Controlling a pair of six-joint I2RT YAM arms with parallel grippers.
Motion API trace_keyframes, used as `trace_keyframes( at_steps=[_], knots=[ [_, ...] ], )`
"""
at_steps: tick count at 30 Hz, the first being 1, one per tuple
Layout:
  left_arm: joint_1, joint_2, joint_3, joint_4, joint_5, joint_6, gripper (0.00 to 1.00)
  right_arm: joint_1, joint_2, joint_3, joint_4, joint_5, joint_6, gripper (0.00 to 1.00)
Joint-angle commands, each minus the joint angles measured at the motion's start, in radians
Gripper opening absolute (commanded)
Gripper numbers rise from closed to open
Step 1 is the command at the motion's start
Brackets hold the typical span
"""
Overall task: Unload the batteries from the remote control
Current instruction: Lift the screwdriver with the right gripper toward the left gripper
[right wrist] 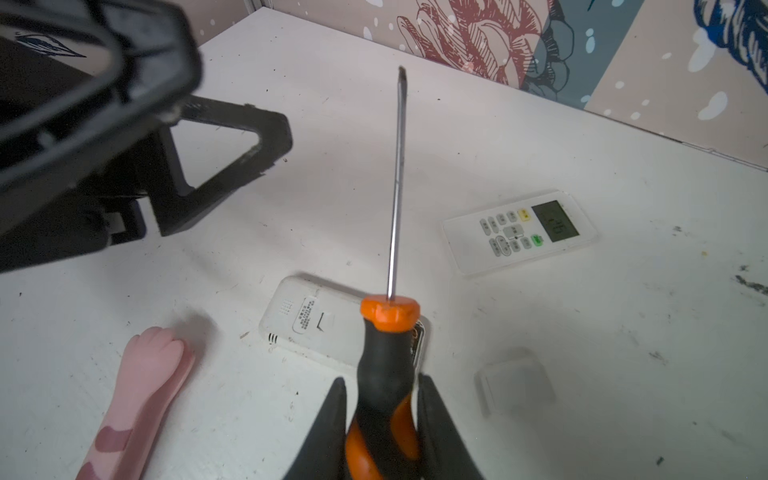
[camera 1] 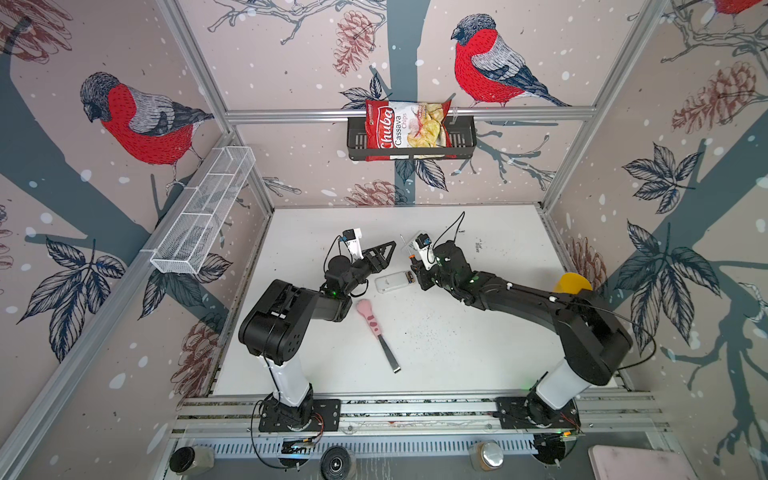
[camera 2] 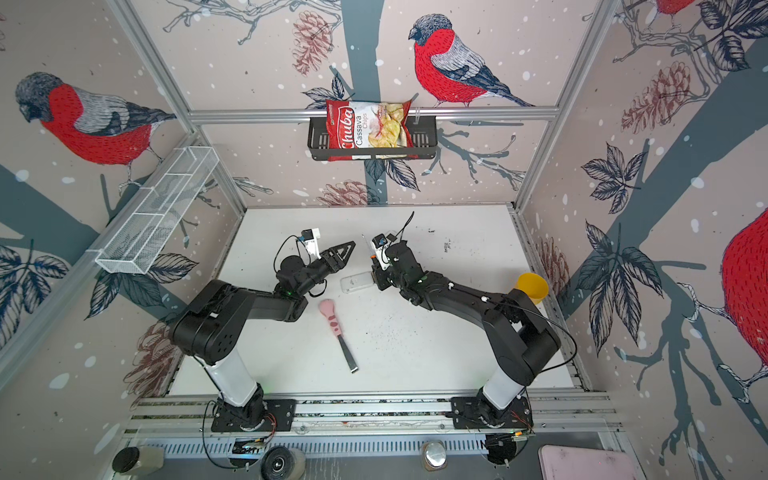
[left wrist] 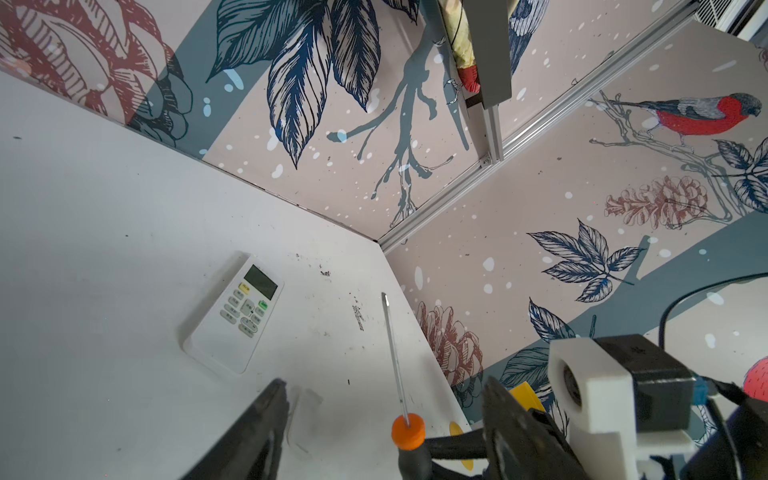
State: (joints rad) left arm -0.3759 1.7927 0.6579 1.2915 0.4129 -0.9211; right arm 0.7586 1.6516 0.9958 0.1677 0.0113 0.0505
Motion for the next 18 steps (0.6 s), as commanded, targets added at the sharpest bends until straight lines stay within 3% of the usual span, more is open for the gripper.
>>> trace_keyframes(
  at_steps=[1, 12, 18],
  knots=[
    [-0.01, 0.047, 0.04, 0.091, 0.005, -0.041, 0.72, 0.002, 0.024, 0.012, 0.054, 0.031, -0.033, 0.04],
    [-0.034, 0.155, 0.113, 0.017, 0.038, -0.033, 0.66, 0.002, 0.105, 0.045, 0.12, -0.011, -0.049, 0.05],
    [-0.037, 0.175, 0.134, -0.011, 0.042, -0.024, 0.54, 0.011, 0.117, 0.056, 0.117, -0.026, -0.067, 0.05]
  ],
)
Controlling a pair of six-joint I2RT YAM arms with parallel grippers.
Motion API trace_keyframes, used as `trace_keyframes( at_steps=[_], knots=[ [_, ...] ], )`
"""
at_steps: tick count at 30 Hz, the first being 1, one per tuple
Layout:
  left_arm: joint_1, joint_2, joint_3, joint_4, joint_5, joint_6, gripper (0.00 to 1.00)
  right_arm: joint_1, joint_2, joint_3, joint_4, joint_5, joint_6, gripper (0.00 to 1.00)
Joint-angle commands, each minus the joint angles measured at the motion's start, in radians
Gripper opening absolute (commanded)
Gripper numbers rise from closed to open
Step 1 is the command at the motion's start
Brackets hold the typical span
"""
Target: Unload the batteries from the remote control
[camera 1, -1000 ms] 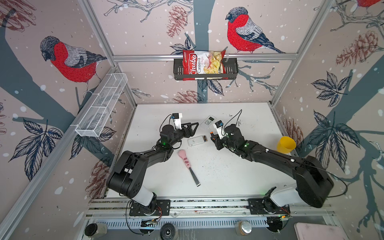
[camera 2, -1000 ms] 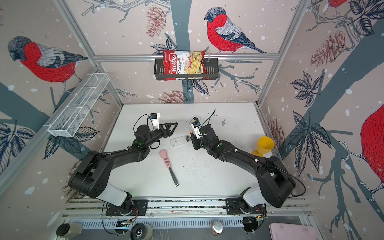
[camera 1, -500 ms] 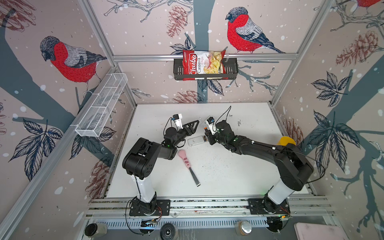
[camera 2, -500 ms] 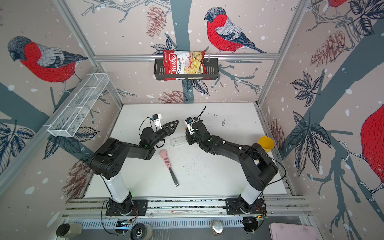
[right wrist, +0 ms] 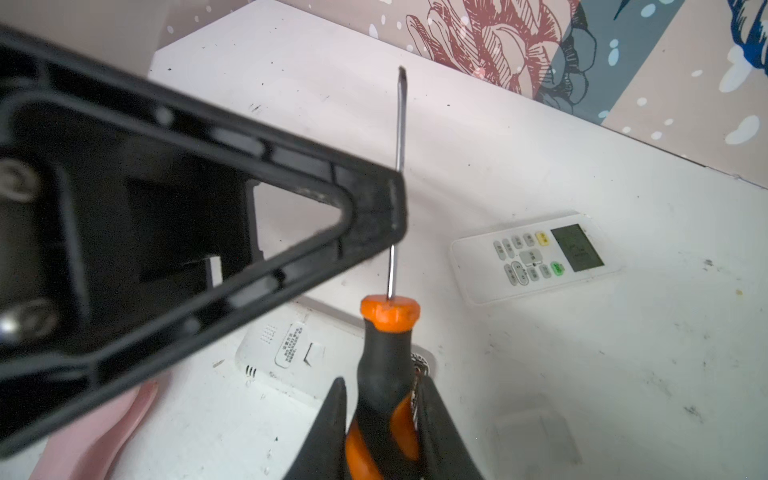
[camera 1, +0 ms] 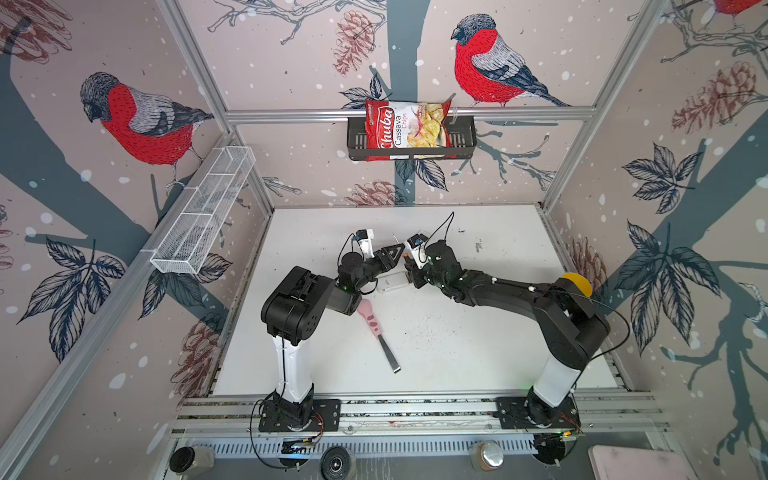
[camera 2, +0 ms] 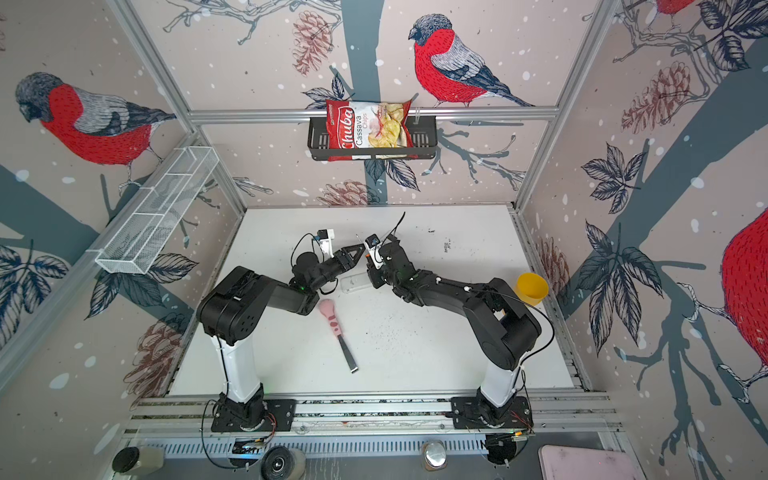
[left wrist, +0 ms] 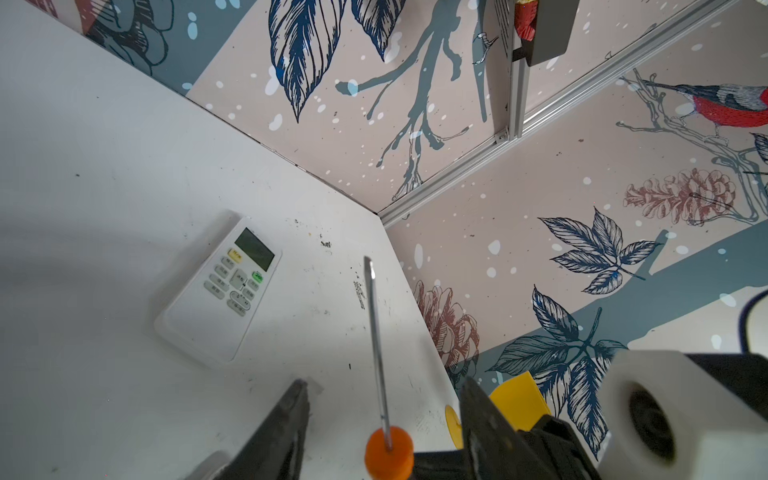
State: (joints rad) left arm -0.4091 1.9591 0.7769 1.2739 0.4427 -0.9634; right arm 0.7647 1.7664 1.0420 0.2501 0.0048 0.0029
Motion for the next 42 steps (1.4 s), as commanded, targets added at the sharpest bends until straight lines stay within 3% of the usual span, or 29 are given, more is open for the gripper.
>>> trace_keyframes(
  at_steps=[1, 9, 18, 23, 31, 32, 36, 38, 42],
  knots=[
    [-0.003, 0.013, 0.022, 0.001, 0.013, 0.018, 0.52, 0.009, 0.001, 0.008, 0.035, -0.023, -0.027, 0.05],
    [-0.007, 0.013, 0.035, -0.015, 0.015, 0.027, 0.35, 0.027, 0.005, 0.009, 0.035, 0.015, -0.046, 0.05],
    [-0.01, 0.014, 0.02, 0.003, 0.009, 0.021, 0.15, 0.039, 0.034, 0.038, 0.02, 0.133, -0.051, 0.05],
    [-0.008, 0.015, 0.014, 0.01, 0.003, 0.017, 0.0, 0.045, 0.044, 0.05, 0.011, 0.156, -0.064, 0.05],
    [0.0, 0.017, 0.007, 0.036, 0.002, 0.002, 0.0, 0.045, 0.036, 0.053, 0.009, 0.15, -0.084, 0.1],
    [0.0, 0.017, 0.006, 0.037, 0.001, 0.002, 0.0, 0.045, 0.035, 0.053, 0.011, 0.149, -0.085, 0.13],
    [0.001, 0.011, -0.005, 0.061, -0.007, -0.011, 0.0, 0.042, 0.026, 0.046, 0.018, 0.145, -0.081, 0.56],
    [0.002, 0.008, -0.007, 0.082, -0.01, -0.023, 0.0, 0.034, 0.013, 0.034, 0.034, 0.106, -0.06, 0.64],
    [0.003, -0.009, -0.011, 0.119, -0.015, -0.048, 0.0, -0.037, -0.05, -0.013, 0.086, -0.069, 0.029, 0.71]
  ],
)
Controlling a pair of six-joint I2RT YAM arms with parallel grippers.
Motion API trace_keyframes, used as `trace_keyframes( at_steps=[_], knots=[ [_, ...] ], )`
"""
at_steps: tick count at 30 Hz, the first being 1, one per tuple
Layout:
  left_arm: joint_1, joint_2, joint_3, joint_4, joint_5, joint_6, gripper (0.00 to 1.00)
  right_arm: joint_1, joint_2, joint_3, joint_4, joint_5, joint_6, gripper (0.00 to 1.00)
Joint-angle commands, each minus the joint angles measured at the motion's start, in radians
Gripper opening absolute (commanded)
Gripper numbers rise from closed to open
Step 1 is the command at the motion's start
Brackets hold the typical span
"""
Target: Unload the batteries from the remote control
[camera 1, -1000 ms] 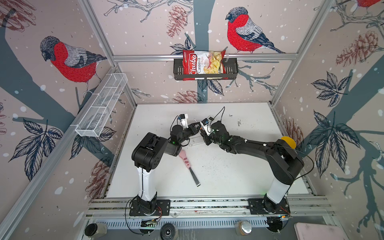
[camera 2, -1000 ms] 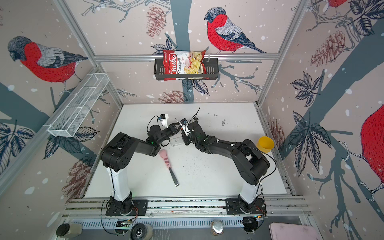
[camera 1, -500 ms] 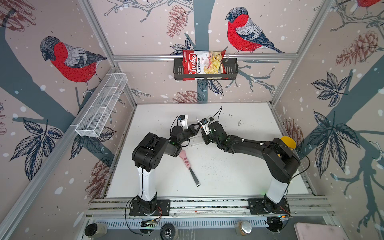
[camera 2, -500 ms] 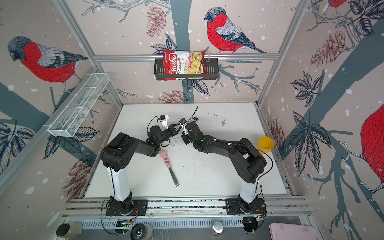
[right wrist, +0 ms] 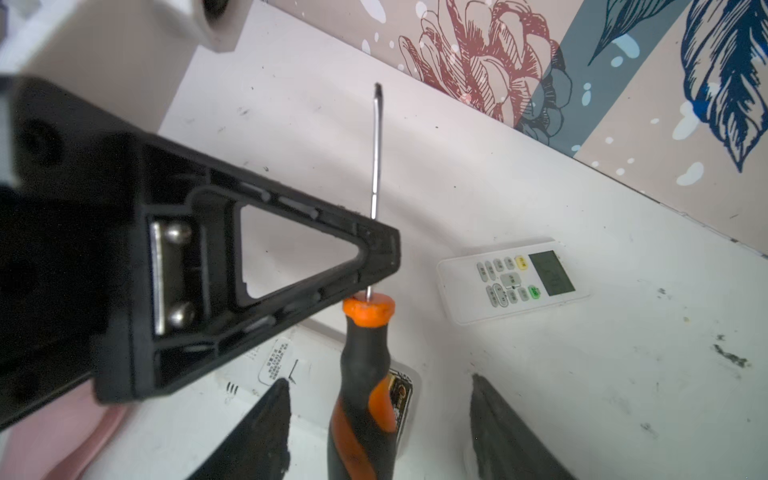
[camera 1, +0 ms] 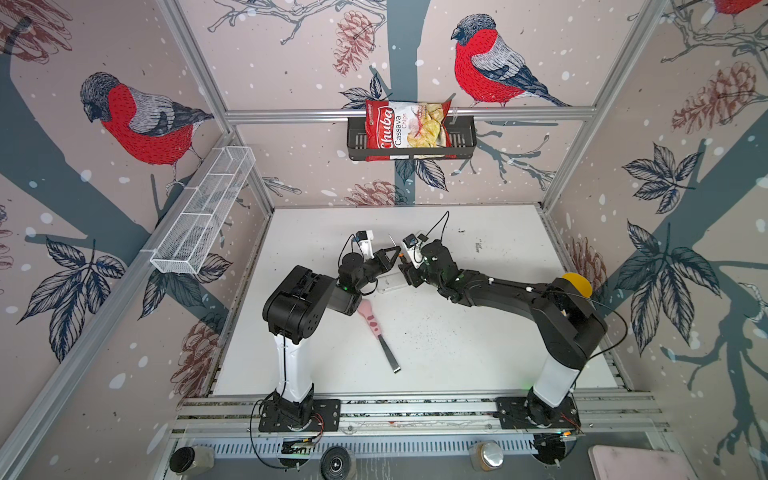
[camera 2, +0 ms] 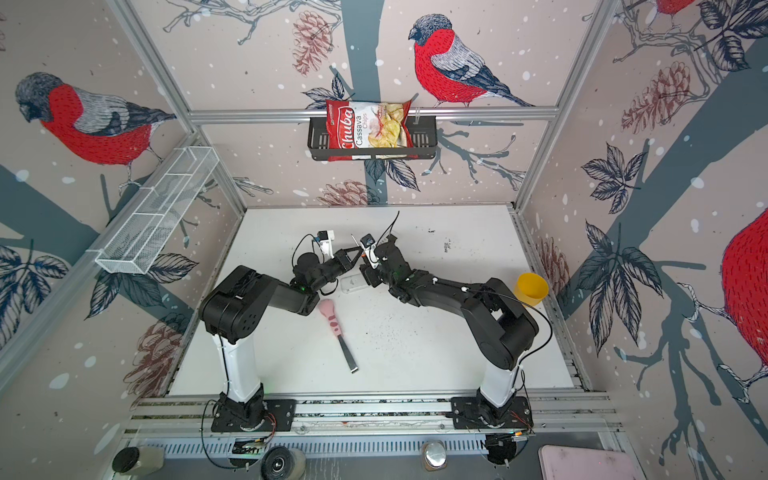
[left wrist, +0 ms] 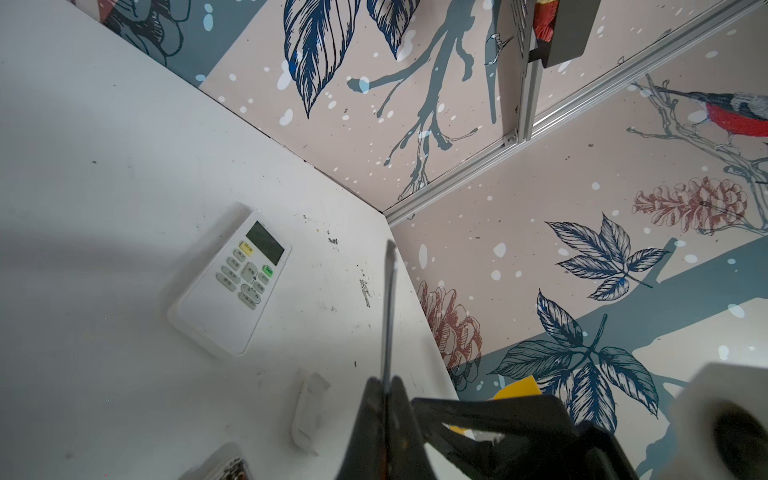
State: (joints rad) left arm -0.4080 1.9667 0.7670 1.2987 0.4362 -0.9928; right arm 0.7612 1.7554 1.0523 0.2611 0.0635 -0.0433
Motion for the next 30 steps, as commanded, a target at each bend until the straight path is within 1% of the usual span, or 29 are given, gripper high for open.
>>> trace_keyframes(
  at_steps=[1, 2, 3, 4, 6, 9, 14, 18, 24, 30],
  knots=[
    [0.001, -0.024, -0.002, 0.099, -0.014, -0.023, 0.0, -0.062, -0.066, -0.048, 0.108, -0.19, 0.109, 0.72],
    [0.002, -0.03, -0.001, 0.104, -0.021, -0.028, 0.0, -0.093, -0.088, -0.073, 0.141, -0.243, 0.14, 0.73],
    [0.002, -0.039, 0.001, 0.109, -0.027, -0.034, 0.0, -0.131, -0.112, -0.103, 0.181, -0.323, 0.181, 0.74],
    [0.001, -0.046, 0.003, 0.114, -0.035, -0.041, 0.0, -0.17, -0.133, -0.133, 0.241, -0.398, 0.222, 0.74],
    [-0.002, -0.058, 0.014, 0.119, -0.054, -0.057, 0.0, -0.229, -0.155, -0.183, 0.347, -0.513, 0.311, 0.75],
    [-0.017, -0.062, 0.041, 0.141, -0.091, -0.083, 0.0, -0.27, -0.162, -0.213, 0.457, -0.607, 0.381, 0.76],
    [-0.049, -0.011, 0.084, 0.283, -0.156, -0.169, 0.0, -0.283, -0.137, -0.229, 0.621, -0.688, 0.47, 0.77],
    [-0.072, 0.008, 0.085, 0.359, -0.202, -0.188, 0.0, -0.288, -0.084, -0.221, 0.754, -0.73, 0.55, 0.78],
    [-0.084, -0.003, 0.03, 0.406, -0.275, -0.257, 0.0, -0.274, 0.01, -0.186, 0.861, -0.747, 0.623, 0.78],
    [-0.107, -0.027, 0.005, 0.355, -0.329, -0.282, 0.0, -0.25, 0.069, -0.149, 0.882, -0.737, 0.636, 0.77]
  ],
)
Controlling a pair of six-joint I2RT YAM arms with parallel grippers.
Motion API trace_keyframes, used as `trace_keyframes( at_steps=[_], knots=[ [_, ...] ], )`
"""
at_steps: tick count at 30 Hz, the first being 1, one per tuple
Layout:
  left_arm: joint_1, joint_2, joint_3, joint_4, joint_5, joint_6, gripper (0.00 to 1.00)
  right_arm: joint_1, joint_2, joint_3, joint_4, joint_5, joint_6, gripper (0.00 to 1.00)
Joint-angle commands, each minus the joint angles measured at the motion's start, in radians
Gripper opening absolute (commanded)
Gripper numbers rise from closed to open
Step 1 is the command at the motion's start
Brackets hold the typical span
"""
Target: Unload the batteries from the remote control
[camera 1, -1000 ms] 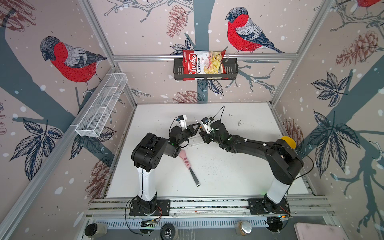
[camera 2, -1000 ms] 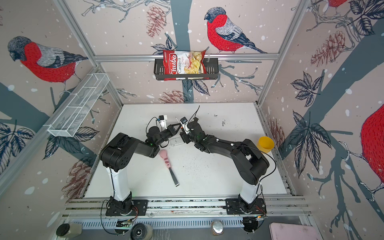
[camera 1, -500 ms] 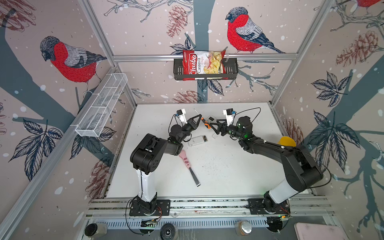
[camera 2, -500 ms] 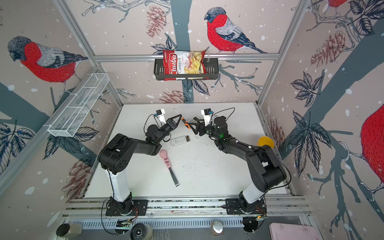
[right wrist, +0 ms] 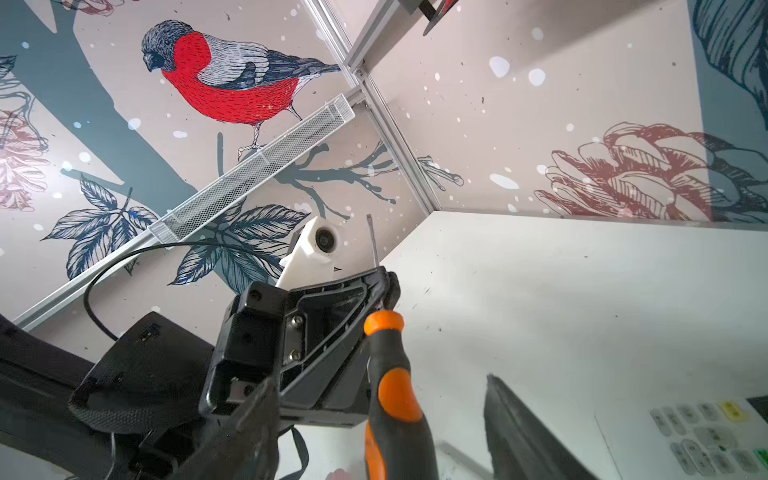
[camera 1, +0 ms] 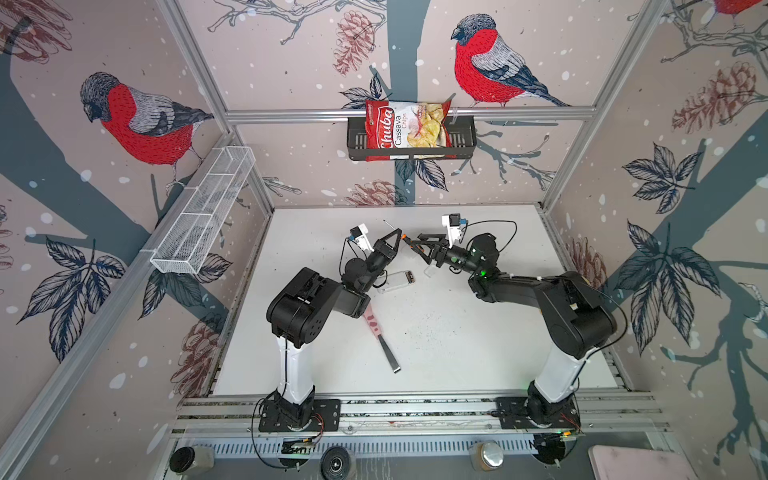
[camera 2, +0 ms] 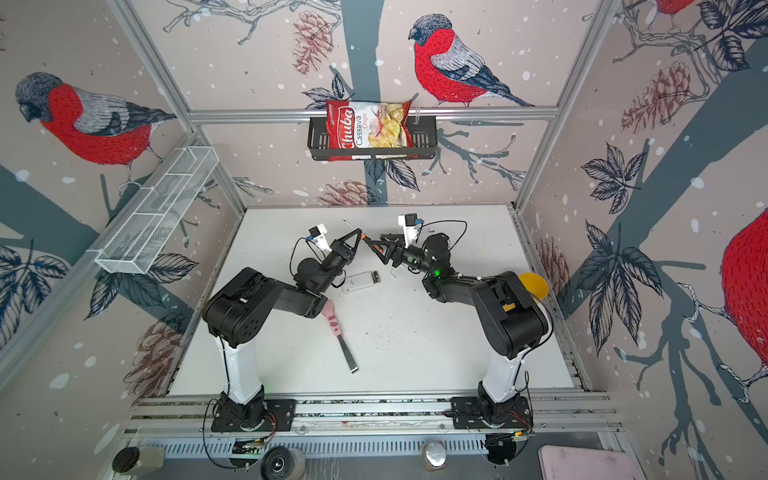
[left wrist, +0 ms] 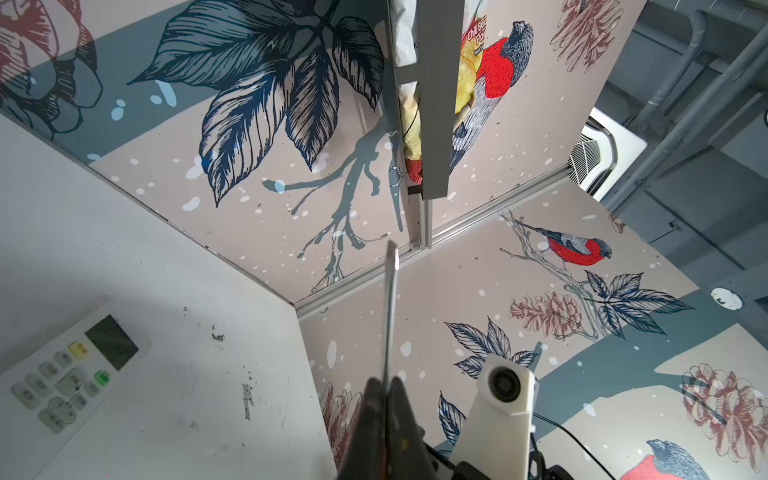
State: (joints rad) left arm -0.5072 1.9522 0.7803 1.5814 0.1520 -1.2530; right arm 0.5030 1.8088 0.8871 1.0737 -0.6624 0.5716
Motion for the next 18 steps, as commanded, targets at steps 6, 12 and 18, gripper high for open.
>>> trace_keyframes(
  at_steps=[6, 12, 18],
  knots=[
    [-0.027, -0.018, -0.024, 0.044, -0.092, -0.059, 0.0, 0.023, 0.064, 0.039, 0.096, -0.006, 0.04, 0.73],
    [-0.052, -0.057, -0.044, -0.022, -0.153, -0.059, 0.0, 0.025, 0.098, 0.058, 0.128, 0.0, 0.08, 0.6],
    [-0.061, -0.033, -0.04, 0.004, -0.154, -0.087, 0.0, 0.027, 0.116, 0.058, 0.195, -0.005, 0.125, 0.54]
  ],
)
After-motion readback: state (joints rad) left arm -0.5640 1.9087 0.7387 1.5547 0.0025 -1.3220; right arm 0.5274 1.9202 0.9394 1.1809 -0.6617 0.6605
